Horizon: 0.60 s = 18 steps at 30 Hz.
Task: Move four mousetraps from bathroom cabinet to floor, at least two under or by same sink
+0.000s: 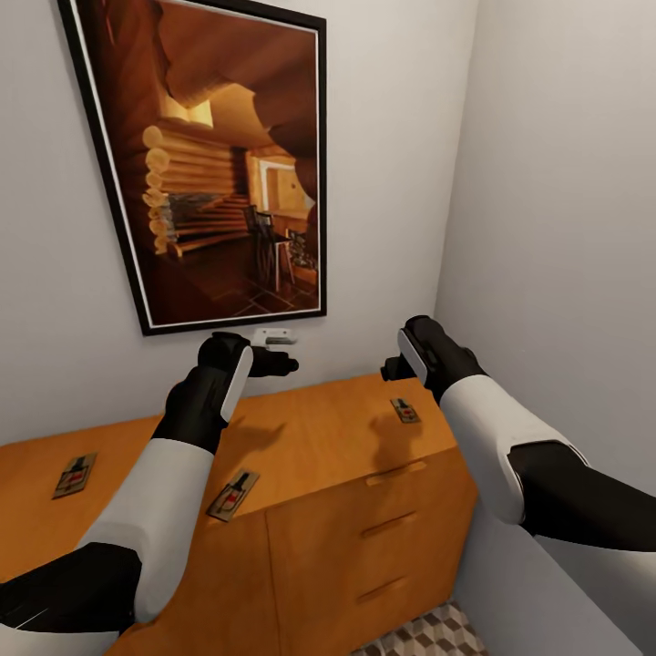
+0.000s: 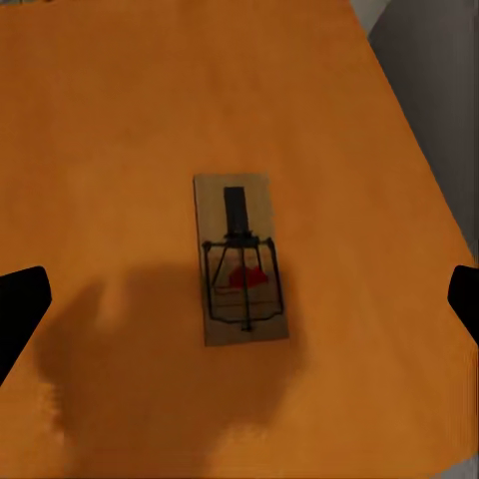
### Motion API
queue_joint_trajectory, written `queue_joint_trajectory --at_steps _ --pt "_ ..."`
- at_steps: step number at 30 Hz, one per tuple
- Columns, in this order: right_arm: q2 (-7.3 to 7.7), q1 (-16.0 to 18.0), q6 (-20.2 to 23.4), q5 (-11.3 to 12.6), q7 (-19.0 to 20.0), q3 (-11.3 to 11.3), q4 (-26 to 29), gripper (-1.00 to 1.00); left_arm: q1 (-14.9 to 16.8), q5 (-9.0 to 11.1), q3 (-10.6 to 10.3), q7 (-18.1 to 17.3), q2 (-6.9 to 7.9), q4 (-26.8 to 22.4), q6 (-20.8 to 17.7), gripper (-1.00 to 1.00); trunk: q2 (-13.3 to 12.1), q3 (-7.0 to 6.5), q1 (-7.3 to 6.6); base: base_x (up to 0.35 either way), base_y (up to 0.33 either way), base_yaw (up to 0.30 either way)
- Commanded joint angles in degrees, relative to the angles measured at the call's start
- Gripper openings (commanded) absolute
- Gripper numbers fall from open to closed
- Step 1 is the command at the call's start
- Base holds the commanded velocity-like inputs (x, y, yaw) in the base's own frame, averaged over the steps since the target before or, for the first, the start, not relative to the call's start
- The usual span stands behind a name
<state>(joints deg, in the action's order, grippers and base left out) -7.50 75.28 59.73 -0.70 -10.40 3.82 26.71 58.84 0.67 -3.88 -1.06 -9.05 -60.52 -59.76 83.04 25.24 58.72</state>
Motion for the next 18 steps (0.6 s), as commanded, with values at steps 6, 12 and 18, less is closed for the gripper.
queue_joint_trajectory --at_steps 6,12,18 --pt "0.03 0.04 0.27 -0.31 0.00 0.31 0.06 1.00 0.05 0.09 0.01 -0.09 0.00 -0.04 -0.24 1.00 0.04 0.07 0.01 0.070 -0.033 0.000" --pt "0.12 0.04 0.27 -0.36 -0.04 0.45 0.05 1.00 0.05 0.11 0.01 -0.14 -0.01 -0.04 -0.24 1.00 0.04 0.07 0.01 0.022 -0.010 0.000" --pt "0.25 0.04 0.27 -0.33 -0.06 0.53 0.05 1.00 0.05 0.12 0.01 -0.16 -0.06 -0.02 -0.24 1.00 0.04 0.07 0.01 0.007 -0.003 0.000"
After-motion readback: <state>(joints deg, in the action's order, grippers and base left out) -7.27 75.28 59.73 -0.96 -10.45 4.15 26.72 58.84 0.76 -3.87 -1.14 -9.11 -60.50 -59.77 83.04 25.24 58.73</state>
